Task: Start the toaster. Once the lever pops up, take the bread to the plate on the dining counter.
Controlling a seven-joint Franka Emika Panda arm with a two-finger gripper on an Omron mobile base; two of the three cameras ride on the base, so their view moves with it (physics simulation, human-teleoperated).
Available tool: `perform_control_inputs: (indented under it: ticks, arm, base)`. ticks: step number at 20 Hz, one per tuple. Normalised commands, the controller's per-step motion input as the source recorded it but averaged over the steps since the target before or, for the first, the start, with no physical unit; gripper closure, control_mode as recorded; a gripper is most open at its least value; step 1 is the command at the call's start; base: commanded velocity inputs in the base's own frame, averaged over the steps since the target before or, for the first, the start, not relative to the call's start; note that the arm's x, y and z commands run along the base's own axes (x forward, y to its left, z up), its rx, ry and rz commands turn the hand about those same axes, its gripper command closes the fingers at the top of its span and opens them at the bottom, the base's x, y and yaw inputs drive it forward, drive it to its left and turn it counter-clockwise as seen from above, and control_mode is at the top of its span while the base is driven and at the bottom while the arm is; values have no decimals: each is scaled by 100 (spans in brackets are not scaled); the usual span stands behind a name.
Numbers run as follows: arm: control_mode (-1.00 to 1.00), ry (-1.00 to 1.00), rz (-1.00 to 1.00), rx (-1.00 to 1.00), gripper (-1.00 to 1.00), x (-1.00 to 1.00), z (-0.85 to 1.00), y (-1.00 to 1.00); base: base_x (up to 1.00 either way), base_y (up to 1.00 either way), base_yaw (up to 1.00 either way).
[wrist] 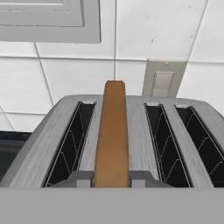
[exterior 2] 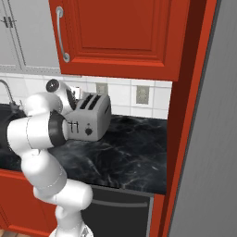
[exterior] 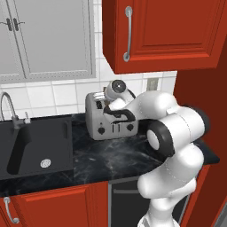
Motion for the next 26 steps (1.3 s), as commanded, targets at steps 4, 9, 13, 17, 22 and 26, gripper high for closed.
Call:
perform_control_inputs:
  ticks: [4, 9, 13, 17, 22, 26]
  arm:
    - [-100, -7, 0, 0, 100, -24, 26, 0]
    - [-100, -4, 0, 0, 100, -37, 44, 0]
    - [-100, -1, 1, 0, 100, -38, 57, 0]
    - [-100, 0, 1, 0, 100, -48, 62, -9]
    - [-100, 1, 0, 0, 100, -63, 64, -16]
    - [-100, 12, 0, 0, 100, -83, 34, -17]
  base:
    - [0, 0, 0]
    - [0, 0, 0]
    - [0, 0, 0]
    - [0, 0, 0]
    - [0, 0, 0]
    - [0, 0, 0]
